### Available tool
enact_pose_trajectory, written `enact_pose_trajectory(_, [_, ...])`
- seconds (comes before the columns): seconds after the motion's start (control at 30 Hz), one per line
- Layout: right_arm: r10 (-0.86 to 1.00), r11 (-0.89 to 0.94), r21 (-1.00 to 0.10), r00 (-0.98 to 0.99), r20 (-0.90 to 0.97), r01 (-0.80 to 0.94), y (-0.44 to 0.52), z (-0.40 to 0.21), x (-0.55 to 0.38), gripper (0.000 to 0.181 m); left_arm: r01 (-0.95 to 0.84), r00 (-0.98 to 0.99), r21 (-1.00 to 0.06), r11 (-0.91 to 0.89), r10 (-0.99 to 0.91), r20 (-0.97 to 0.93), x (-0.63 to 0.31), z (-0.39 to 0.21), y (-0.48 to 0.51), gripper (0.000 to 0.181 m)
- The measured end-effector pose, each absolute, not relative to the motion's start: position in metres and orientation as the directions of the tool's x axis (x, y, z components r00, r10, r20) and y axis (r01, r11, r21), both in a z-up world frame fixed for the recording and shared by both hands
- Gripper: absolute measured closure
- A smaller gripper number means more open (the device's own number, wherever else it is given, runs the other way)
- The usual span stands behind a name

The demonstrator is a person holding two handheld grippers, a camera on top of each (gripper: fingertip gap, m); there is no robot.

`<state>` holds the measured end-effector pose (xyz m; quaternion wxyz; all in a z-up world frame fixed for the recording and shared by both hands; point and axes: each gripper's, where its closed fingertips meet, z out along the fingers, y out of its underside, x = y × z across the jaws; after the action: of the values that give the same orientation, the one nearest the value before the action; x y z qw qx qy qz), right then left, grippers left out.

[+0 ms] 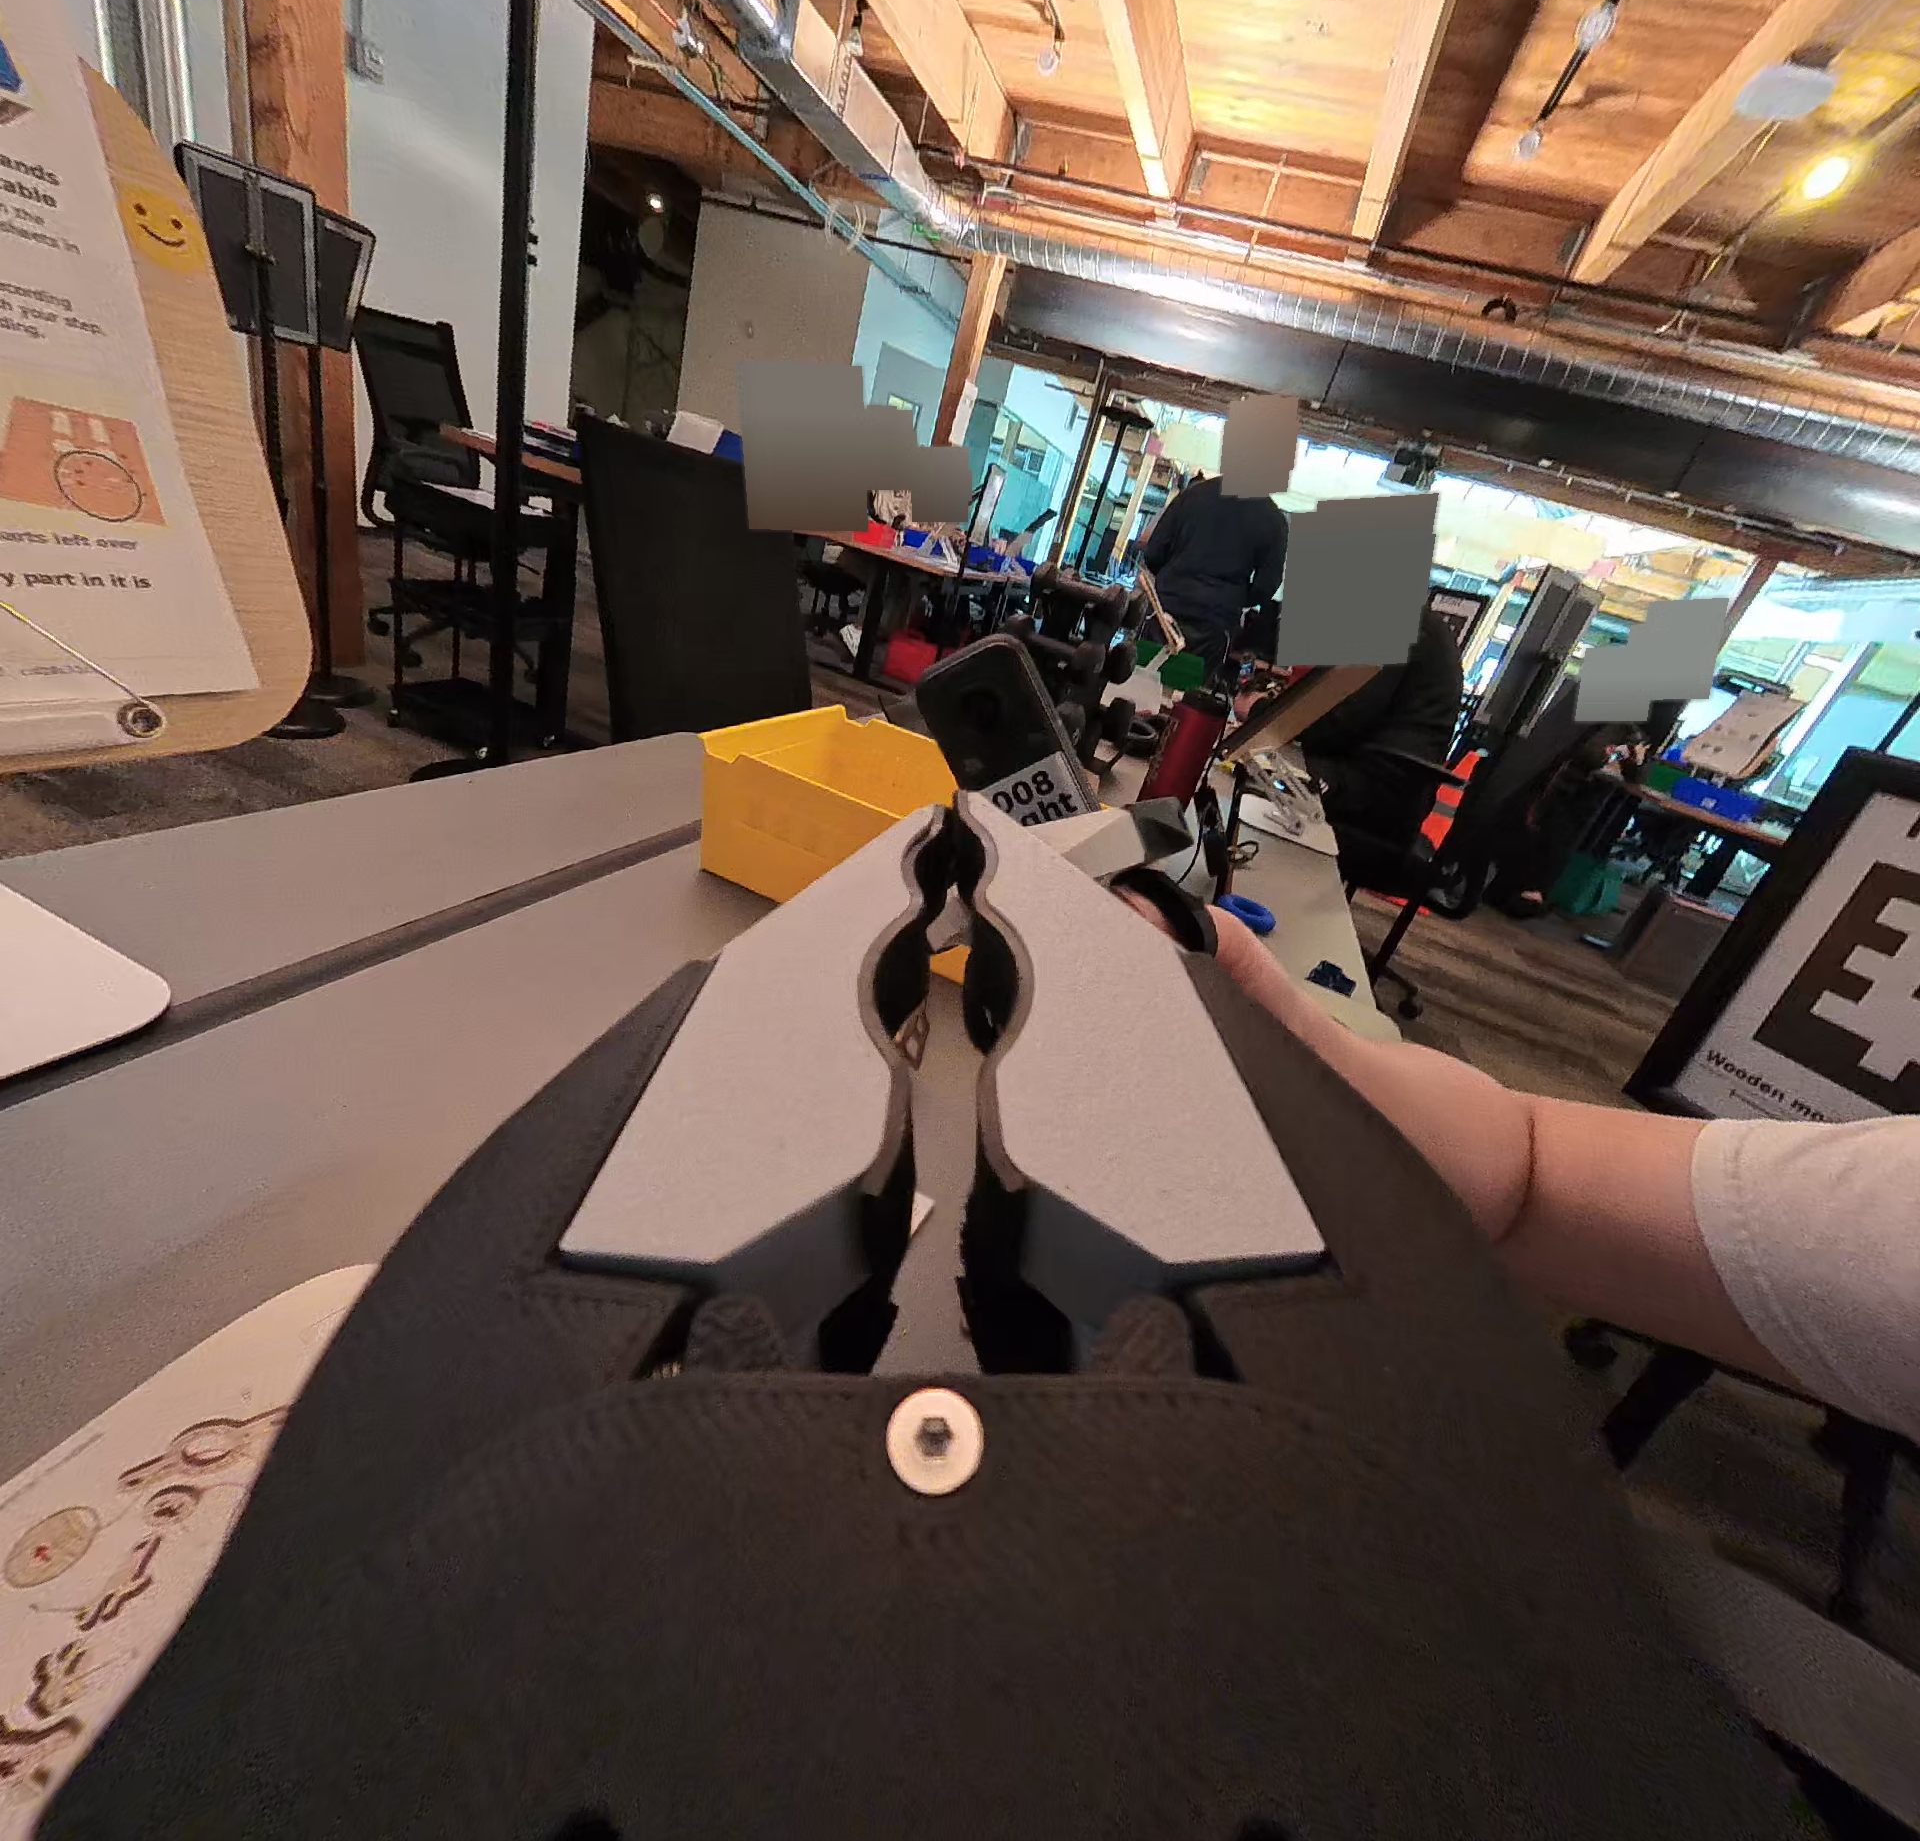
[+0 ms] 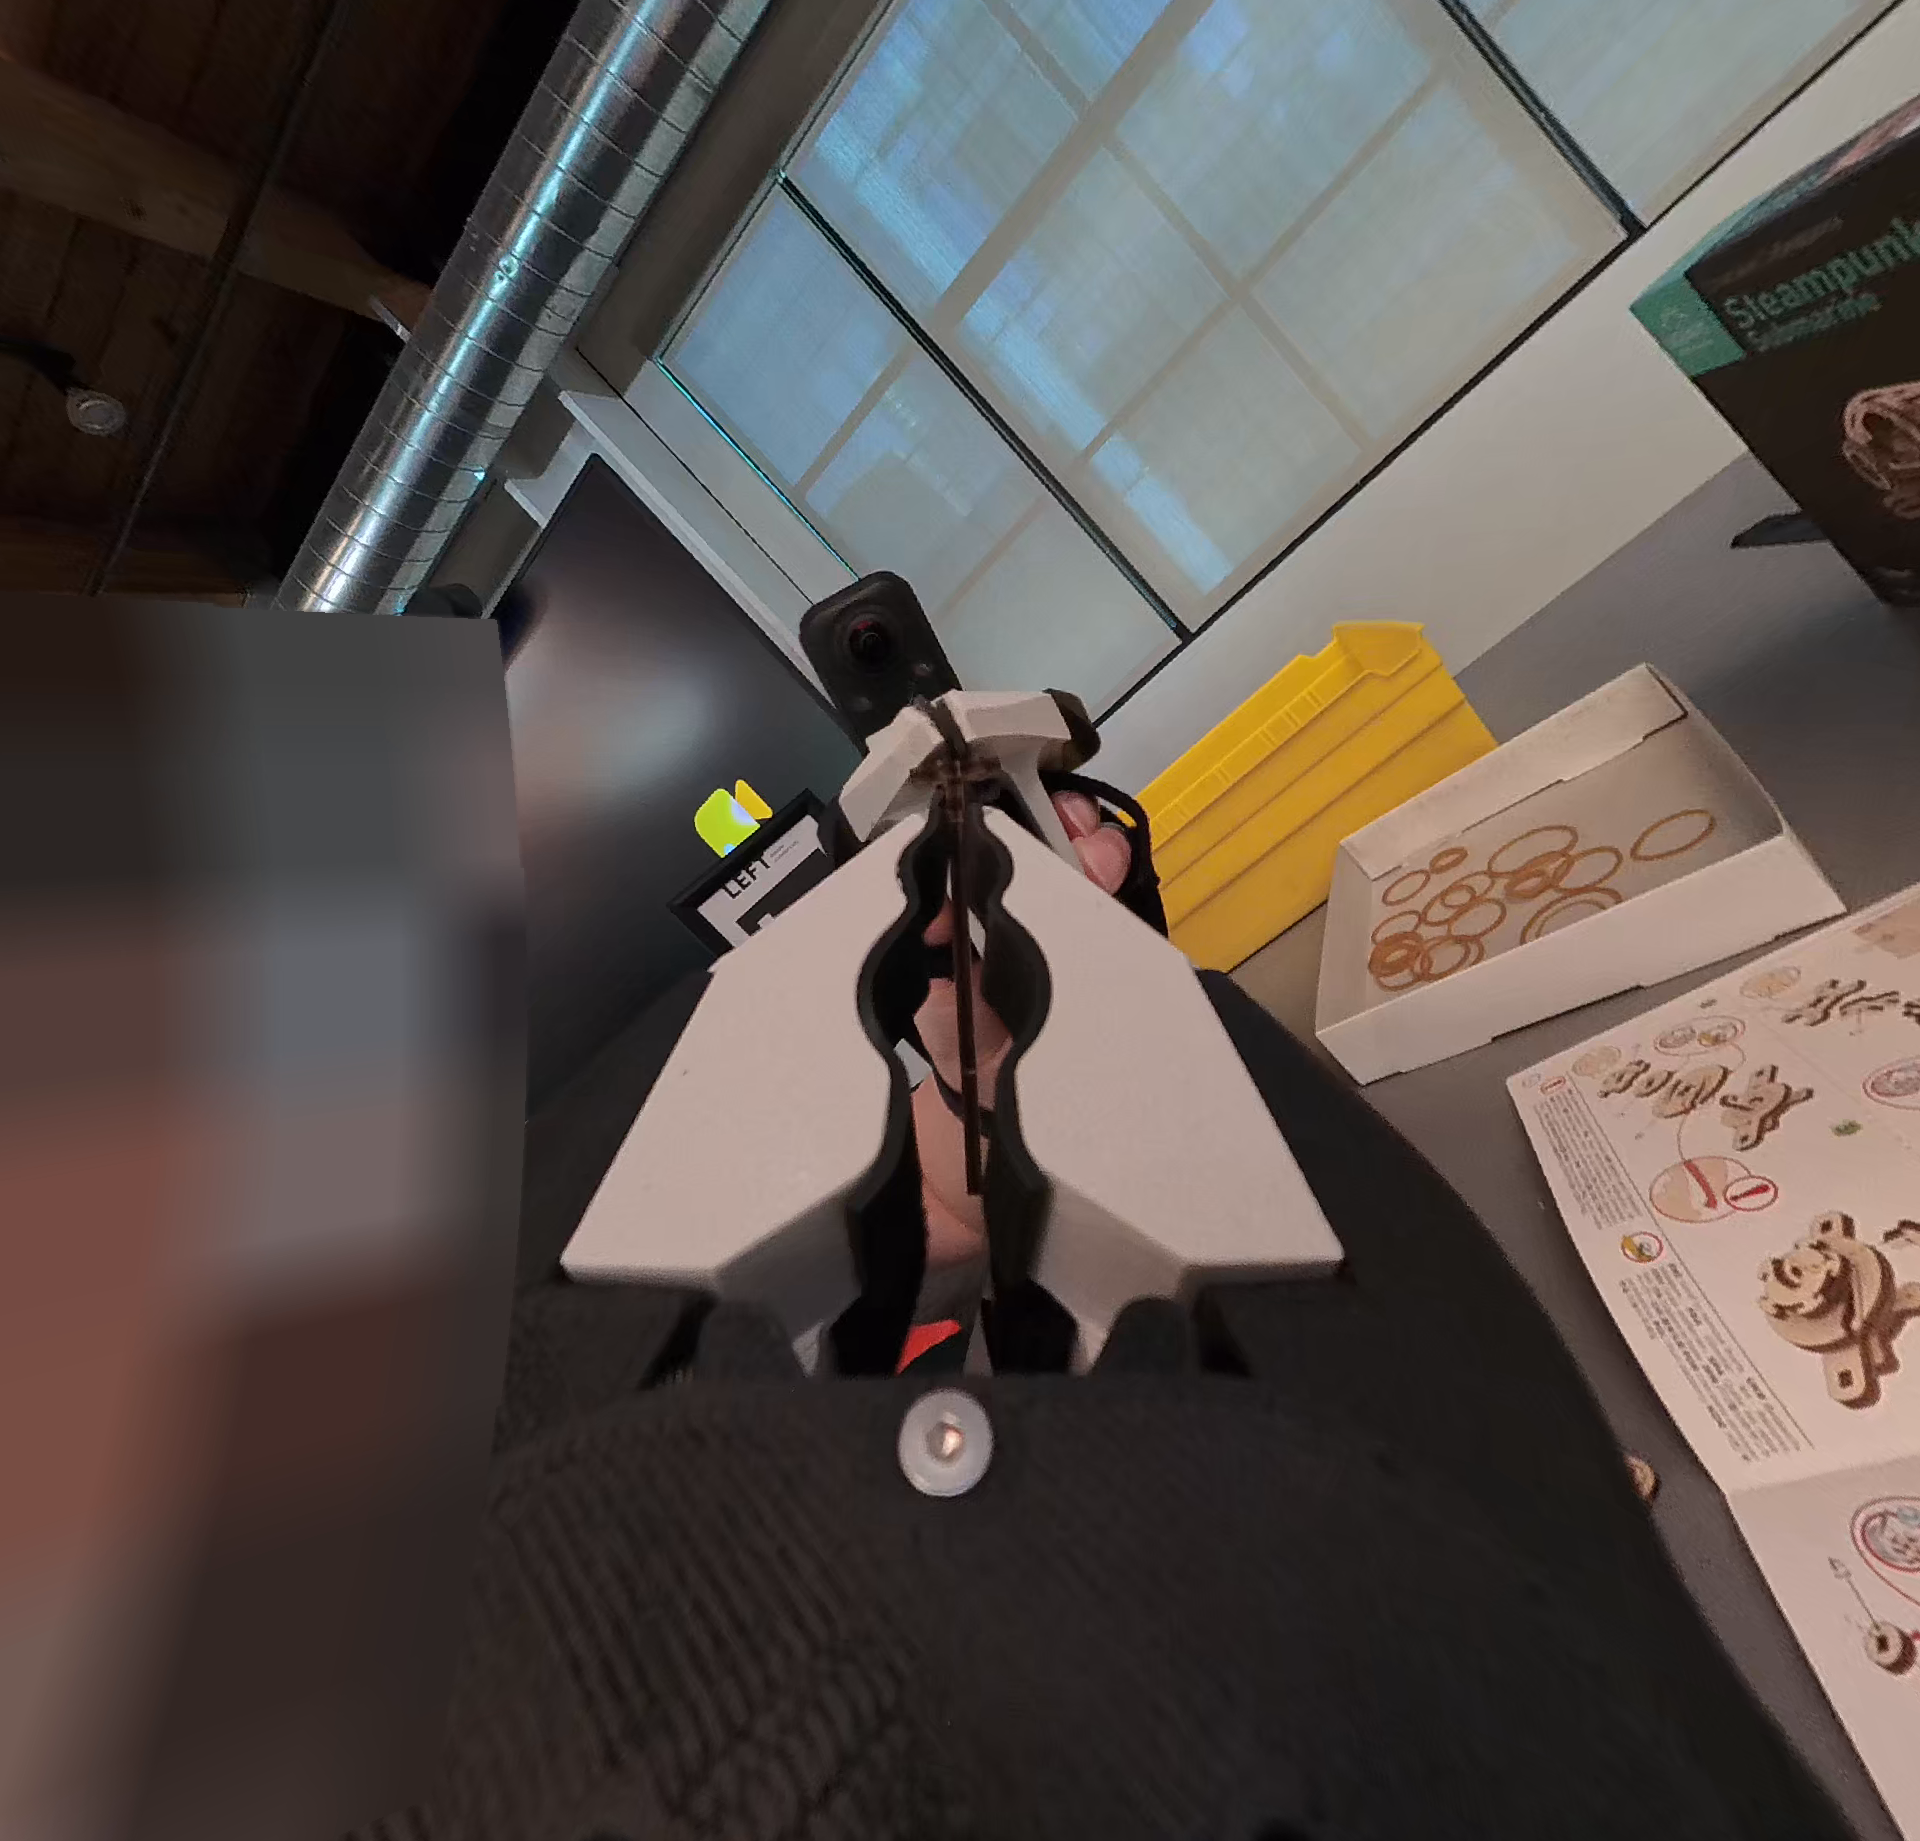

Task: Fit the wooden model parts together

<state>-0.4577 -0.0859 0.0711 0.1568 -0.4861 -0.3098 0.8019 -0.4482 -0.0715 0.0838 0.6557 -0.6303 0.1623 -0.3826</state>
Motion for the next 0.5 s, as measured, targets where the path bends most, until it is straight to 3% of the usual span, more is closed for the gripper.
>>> enact_pose_trajectory(0.17, [0.566, -0.726, -0.686, -0.523, -0.637, 0.049, -0.093, 0.078, -0.456, 0.180, 0.287, 0.634, -0.956, -0.069, -0.735, 0.243, -0.448, 0.092, -0.077, 0.180])
enact_pose_trajectory(0.5, [0.800, -0.445, -0.892, -0.480, -0.359, -0.074, -0.102, 0.088, -0.449, 0.180, 0.317, 0.529, -0.948, -0.033, -0.824, 0.205, -0.446, 0.116, -0.097, 0.173])
